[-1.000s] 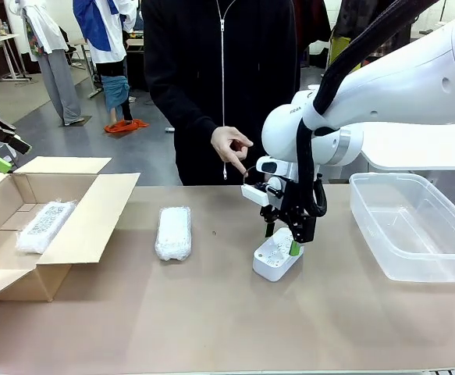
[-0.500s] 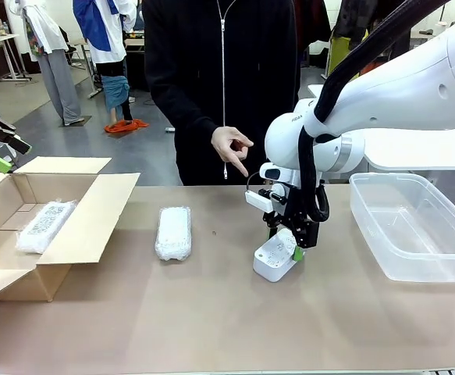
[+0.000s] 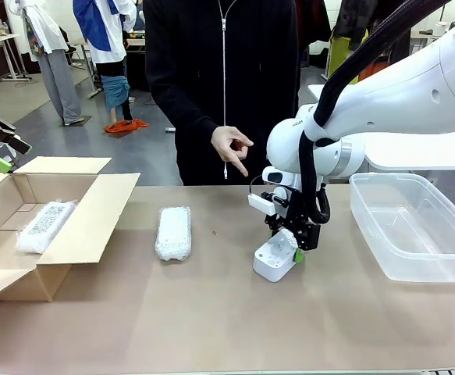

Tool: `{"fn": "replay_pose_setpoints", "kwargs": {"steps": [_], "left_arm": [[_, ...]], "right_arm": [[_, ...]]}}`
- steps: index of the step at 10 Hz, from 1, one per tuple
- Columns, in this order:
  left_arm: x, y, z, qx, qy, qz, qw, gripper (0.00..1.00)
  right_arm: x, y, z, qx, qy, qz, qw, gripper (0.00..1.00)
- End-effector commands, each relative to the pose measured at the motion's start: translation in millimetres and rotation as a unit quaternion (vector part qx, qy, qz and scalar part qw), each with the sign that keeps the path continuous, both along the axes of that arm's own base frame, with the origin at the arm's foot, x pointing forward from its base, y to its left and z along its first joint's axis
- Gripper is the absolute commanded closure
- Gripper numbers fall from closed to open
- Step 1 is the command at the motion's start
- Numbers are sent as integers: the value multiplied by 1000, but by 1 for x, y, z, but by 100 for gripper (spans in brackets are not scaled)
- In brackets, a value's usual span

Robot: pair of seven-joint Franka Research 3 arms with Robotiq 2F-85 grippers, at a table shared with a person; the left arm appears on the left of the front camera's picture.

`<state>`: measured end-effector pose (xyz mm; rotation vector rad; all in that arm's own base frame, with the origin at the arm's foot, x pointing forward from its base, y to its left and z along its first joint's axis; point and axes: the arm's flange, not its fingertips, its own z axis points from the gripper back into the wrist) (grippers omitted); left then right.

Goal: Separate and place wrapped and unwrapped clocks.
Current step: Pick up the Digital clock indicated by the person.

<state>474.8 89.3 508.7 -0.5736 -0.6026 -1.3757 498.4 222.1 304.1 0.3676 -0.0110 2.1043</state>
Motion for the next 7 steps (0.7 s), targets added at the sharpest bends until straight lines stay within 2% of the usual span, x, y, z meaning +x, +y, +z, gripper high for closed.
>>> {"fn": "replay_pose_setpoints", "kwargs": {"steps": [1,2,3,4,5,6,7], "left_arm": [[-1,0,1,6,2,-3,1000,0],[-1,0,1,6,2,-3,1000,0],[-1,0,1,6,2,-3,1000,0],[-1,0,1,6,2,-3,1000,0],[-1,0,1,6,2,-3,1000,0],[-1,0,1,6,2,-3,1000,0],[-1,0,1,6,2,-3,1000,0]], "right_arm": [[5,1,-2,0,-1,2,1000,20],[4,1,-2,-1,-1,2,1000,39],[4,2,-3,-2,0,2,1000,24],[4,2,-2,-3,-1,3,1000,59],[4,2,-3,-4,0,3,1000,44],[4,2,-3,-5,2,1,1000,79],[5,1,-1,-13,10,-25,1000,38]]}}
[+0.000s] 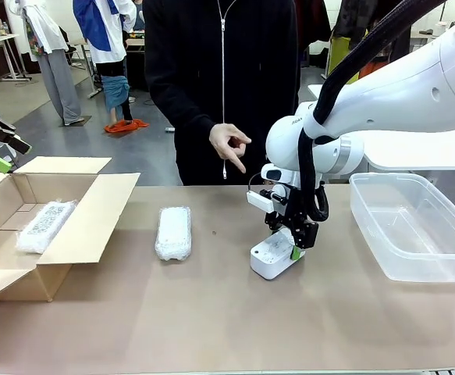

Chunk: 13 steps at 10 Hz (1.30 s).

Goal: Separate and place wrapped and unwrapped clocks.
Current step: Pick up the Digital clock indicated by the person.

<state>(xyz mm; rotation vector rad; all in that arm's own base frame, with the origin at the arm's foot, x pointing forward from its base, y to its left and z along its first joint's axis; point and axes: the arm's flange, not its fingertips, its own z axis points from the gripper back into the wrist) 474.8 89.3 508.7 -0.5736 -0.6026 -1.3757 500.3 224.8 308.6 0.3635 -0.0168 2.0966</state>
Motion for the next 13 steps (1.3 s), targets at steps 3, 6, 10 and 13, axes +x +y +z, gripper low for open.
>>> {"fn": "replay_pose_setpoints", "kwargs": {"steps": [3,6,10,13], "left_arm": [[-1,0,1,6,2,-3,1000,0],[-1,0,1,6,2,-3,1000,0],[-1,0,1,6,2,-3,1000,0],[-1,0,1,6,2,-3,1000,0]], "right_arm": [[1,-9,10,-18,24,-99,995,100],[-7,-8,44,-27,21,-128,991,98],[-16,-3,112,-27,6,-178,984,39],[-22,-3,156,3,-31,-229,973,39]]}}
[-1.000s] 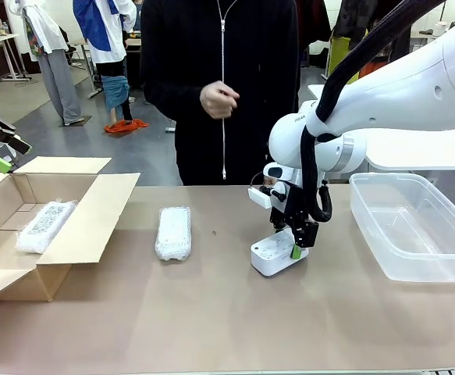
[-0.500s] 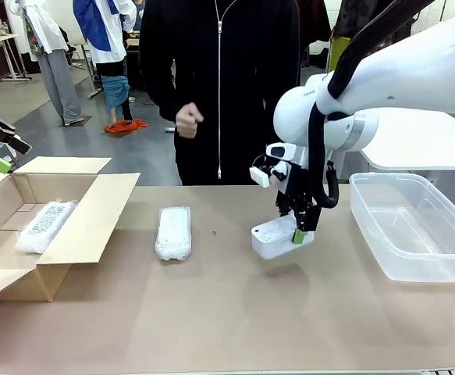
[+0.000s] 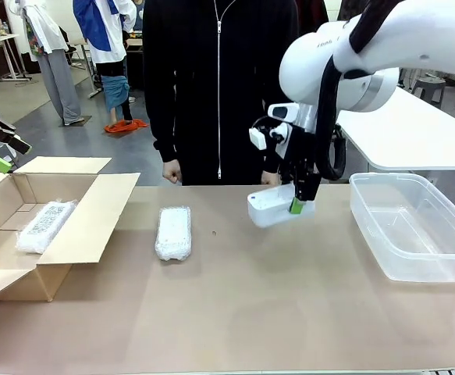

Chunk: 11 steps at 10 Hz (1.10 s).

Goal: Separate and place wrapped and unwrapped clocks.
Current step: Pick up the Digital clock indicated by the person.

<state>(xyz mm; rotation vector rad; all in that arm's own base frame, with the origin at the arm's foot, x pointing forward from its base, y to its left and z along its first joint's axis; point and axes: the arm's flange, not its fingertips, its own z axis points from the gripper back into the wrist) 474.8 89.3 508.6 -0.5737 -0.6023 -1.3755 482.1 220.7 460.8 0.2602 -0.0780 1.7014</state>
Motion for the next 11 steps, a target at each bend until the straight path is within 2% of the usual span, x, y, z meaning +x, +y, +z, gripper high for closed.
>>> {"fn": "replay_pose_setpoints", "kwargs": {"steps": [1,2,3,4,5,6,7,8,9,11], "left_arm": [[-1,0,1,5,2,-3,1000,0],[-1,0,1,5,2,-3,1000,0],[-1,0,1,5,2,-3,1000,0],[-1,0,1,5,2,-3,1000,0],[-1,0,1,5,2,-3,1000,0],[-1,0,1,5,2,-3,1000,0],[-1,0,1,5,2,-3,1000,0],[-1,0,1,5,2,-3,1000,0],[-1,0,1,5,2,-3,1000,0],[-1,0,1,5,2,-3,1000,0]], "right_arm": [[-5,2,18,27,-29,-42,998,78],[-6,3,32,24,-48,-62,997,58],[-5,4,41,23,-59,-83,995,98],[-5,5,48,24,-58,-99,993,78],[-3,5,50,22,-60,-108,992,100],[-1,7,50,21,-55,-111,992,98],[0,8,50,20,-52,-114,992,100],[255,89,131,122,213,276,929,100],[-4,4,50,24,-53,-102,993,100],[-4,4,50,24,-53,-102,993,100]]}}
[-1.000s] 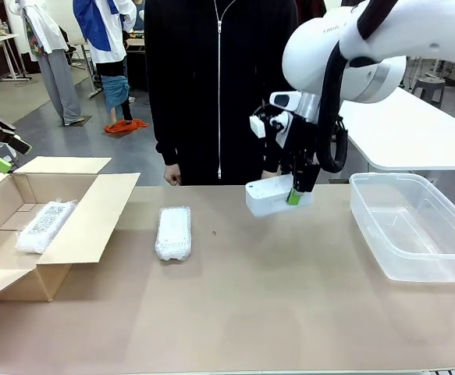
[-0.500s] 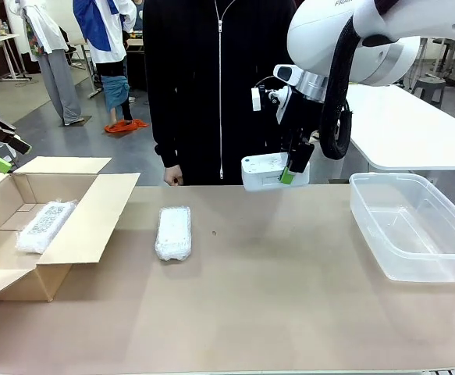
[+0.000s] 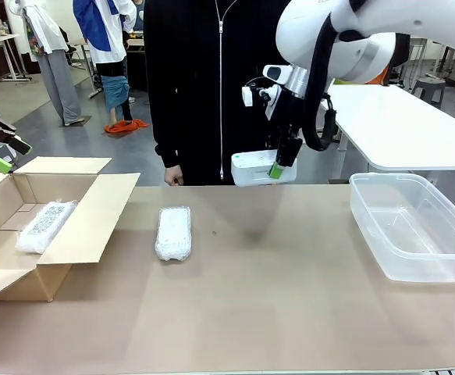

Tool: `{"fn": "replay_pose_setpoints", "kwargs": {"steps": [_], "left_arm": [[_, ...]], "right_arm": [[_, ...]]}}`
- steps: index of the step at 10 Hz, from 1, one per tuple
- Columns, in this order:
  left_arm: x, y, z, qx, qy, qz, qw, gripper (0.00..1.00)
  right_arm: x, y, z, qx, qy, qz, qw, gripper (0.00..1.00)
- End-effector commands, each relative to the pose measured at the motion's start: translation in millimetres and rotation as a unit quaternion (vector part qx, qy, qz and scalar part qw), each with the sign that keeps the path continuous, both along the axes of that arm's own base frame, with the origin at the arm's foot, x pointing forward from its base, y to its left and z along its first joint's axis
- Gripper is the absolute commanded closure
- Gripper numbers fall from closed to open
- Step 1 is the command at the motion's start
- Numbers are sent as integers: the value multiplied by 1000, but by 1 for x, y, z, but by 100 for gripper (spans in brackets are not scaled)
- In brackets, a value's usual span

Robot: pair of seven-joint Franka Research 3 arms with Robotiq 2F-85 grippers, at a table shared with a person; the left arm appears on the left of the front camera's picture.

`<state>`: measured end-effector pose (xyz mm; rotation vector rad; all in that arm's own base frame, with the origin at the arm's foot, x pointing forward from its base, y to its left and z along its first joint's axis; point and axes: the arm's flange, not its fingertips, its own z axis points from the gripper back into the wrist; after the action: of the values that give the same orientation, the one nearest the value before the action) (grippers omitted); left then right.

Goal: Separate and place wrapped and unwrapped clocks.
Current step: Pick up the Digital clock indicated by the person, then if the picked Digital clock is wrapped, place it in the Package Box ; if not, place it in the Organizing box.

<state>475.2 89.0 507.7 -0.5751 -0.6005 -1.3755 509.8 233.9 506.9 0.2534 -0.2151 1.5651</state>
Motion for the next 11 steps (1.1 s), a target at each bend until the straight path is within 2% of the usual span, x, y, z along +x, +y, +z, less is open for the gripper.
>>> {"fn": "replay_pose_setpoints", "kwargs": {"steps": [1,11], "left_arm": [[-2,1,2,5,1,-2,1000,0],[-2,1,2,5,1,-2,1000,0]], "right_arm": [[-31,-9,4,-19,-16,-32,999,100],[-31,-9,4,-19,-16,-32,999,100]]}}
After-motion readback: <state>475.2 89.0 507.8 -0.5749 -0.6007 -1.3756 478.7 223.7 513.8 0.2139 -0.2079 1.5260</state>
